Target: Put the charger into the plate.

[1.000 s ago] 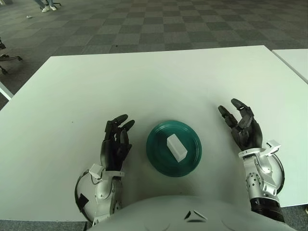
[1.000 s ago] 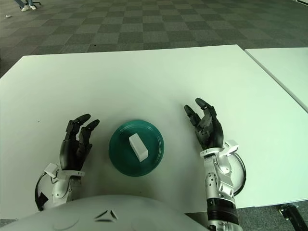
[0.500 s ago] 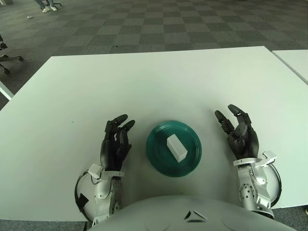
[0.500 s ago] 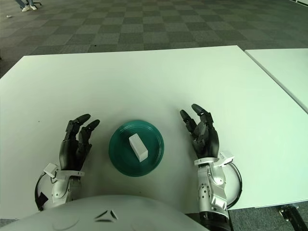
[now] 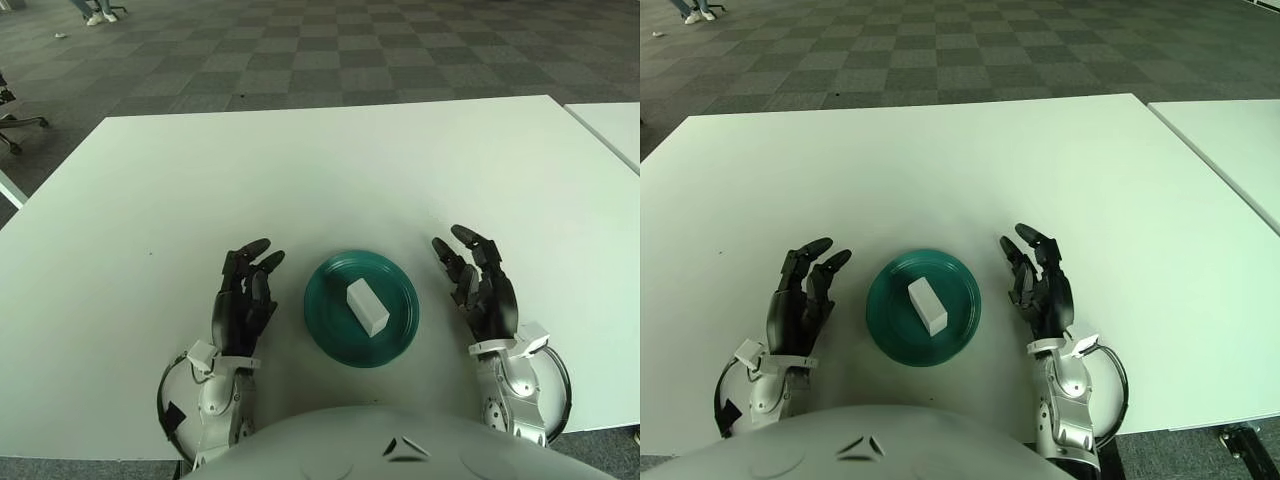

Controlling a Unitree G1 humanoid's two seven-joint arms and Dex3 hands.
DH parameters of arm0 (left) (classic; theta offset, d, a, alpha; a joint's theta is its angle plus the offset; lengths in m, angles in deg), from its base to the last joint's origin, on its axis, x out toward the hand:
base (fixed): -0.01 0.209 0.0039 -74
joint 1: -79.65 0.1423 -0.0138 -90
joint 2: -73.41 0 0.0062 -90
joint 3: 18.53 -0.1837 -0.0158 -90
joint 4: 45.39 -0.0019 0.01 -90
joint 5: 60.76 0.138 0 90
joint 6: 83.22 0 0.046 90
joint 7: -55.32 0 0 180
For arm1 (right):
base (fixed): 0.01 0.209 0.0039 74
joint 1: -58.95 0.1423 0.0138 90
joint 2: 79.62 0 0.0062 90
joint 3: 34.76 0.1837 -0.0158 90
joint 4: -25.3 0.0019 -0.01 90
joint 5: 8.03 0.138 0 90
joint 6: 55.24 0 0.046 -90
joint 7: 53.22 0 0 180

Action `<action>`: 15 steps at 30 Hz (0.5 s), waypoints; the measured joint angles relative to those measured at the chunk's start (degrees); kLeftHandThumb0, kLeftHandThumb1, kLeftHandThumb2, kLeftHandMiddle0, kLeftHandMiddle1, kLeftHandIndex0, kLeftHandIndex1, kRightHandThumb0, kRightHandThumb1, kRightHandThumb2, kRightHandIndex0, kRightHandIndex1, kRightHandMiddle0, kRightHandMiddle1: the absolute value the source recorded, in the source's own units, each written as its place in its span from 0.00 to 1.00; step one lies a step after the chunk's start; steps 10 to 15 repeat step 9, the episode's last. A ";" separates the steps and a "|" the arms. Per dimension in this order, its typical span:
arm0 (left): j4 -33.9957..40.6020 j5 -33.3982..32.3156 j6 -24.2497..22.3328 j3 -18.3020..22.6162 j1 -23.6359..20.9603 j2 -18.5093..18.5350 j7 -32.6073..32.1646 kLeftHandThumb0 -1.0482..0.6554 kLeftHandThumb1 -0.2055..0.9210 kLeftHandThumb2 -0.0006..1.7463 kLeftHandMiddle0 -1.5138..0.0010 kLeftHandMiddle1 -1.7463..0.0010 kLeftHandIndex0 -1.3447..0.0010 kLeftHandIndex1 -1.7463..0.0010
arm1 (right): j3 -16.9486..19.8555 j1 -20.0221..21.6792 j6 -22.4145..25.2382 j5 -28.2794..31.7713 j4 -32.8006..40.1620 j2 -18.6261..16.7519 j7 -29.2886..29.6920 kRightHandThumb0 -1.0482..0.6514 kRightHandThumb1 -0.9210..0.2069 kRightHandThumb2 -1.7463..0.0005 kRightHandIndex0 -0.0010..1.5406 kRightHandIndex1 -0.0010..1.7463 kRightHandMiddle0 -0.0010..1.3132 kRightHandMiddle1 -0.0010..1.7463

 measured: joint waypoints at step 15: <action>0.00 0.01 -0.01 0.00 0.00 0.00 -0.01 0.12 1.00 0.40 0.82 0.47 0.90 0.34 | 0.14 1.03 -0.18 0.24 -1.33 0.63 -1.04 0.13 0.00 0.58 0.30 0.09 0.00 0.54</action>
